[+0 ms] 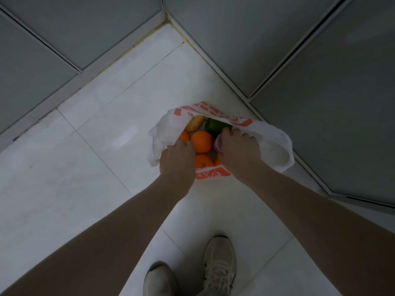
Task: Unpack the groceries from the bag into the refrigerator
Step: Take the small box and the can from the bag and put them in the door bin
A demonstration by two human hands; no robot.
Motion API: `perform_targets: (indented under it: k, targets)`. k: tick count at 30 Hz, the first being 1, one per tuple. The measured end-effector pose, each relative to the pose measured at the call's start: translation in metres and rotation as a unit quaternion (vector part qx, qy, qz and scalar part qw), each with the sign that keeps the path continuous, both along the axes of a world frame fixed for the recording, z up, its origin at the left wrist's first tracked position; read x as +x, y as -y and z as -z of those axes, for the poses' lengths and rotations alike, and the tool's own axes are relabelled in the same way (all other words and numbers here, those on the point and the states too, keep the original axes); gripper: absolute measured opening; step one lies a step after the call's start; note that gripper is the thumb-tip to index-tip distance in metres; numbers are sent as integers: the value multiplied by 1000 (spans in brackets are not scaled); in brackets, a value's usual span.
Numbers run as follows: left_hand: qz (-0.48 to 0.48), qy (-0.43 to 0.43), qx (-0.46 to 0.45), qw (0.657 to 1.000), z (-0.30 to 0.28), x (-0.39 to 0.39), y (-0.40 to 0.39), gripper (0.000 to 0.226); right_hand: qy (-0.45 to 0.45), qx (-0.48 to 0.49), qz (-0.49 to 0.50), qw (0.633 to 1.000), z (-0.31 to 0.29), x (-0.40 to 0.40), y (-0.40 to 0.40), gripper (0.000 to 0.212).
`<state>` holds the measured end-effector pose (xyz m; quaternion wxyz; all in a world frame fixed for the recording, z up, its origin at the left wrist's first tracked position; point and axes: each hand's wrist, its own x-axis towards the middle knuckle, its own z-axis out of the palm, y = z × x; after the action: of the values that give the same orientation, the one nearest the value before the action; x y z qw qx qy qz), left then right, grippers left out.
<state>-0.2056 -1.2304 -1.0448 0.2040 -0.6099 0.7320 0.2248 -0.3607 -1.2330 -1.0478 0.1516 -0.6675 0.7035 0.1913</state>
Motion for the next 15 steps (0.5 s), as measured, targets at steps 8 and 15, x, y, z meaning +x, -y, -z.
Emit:
perform_targets:
  k: [8,15]
  targets:
    - [-11,37,36,999,27,-5,3,56,64,31,51,996,28,-3,7,29]
    - [-49,11,37,998,36,-2,-1,50,138,21,82,987,33,-4,4,11]
